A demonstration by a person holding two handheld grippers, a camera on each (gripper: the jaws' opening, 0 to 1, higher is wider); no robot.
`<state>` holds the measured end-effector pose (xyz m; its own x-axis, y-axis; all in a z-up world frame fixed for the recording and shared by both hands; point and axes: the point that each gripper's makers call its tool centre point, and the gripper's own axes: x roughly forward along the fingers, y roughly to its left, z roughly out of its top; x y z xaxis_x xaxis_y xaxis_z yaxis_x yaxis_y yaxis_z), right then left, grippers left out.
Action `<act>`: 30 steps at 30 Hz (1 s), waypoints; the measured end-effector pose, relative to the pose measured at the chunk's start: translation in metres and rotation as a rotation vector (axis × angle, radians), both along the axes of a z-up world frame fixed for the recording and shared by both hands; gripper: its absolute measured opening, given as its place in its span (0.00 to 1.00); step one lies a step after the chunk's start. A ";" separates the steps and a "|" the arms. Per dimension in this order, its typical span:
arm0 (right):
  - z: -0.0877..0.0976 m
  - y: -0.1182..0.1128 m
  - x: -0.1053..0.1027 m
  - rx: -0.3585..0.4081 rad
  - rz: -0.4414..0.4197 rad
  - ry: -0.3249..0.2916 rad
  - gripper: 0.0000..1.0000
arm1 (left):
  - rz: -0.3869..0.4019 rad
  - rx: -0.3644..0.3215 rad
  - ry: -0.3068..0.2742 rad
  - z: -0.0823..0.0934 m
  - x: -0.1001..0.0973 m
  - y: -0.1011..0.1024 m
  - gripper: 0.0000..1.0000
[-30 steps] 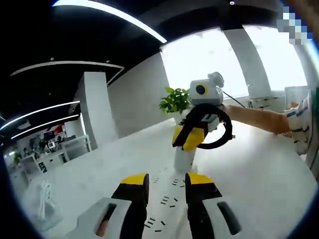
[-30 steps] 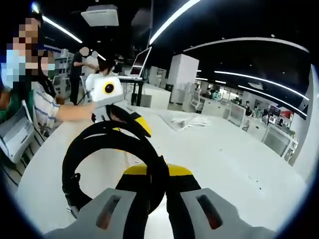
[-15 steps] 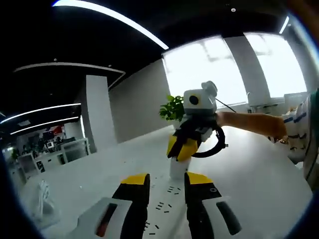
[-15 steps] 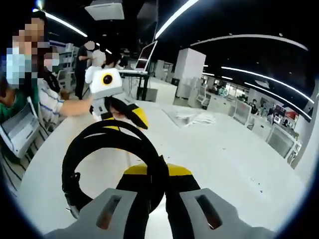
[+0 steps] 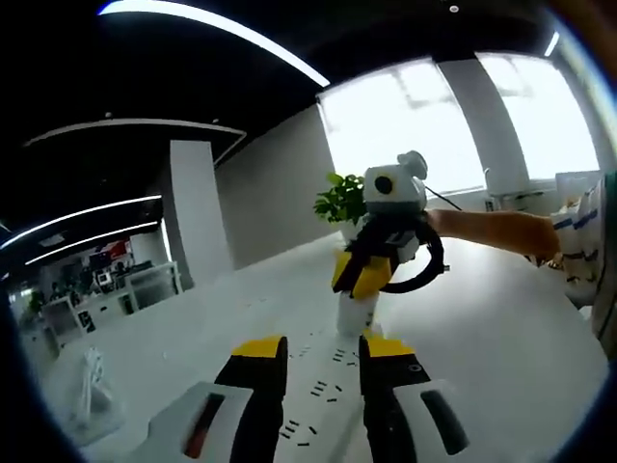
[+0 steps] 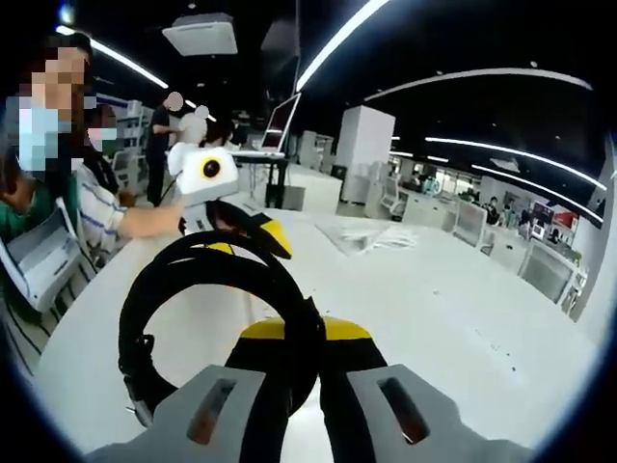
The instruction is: Straighten the power strip on the desk, plug the charger into it
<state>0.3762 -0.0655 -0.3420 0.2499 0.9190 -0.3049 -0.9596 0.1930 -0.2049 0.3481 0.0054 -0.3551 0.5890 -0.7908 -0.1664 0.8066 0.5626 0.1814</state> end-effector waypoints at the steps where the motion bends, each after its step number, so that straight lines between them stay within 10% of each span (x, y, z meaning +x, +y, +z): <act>1: 0.000 -0.001 0.000 0.019 0.004 0.009 0.08 | -0.002 0.012 -0.004 -0.001 -0.001 -0.001 0.31; 30: 0.000 0.000 -0.009 -0.182 -0.059 0.015 0.15 | -0.014 0.005 0.017 -0.004 -0.003 -0.003 0.31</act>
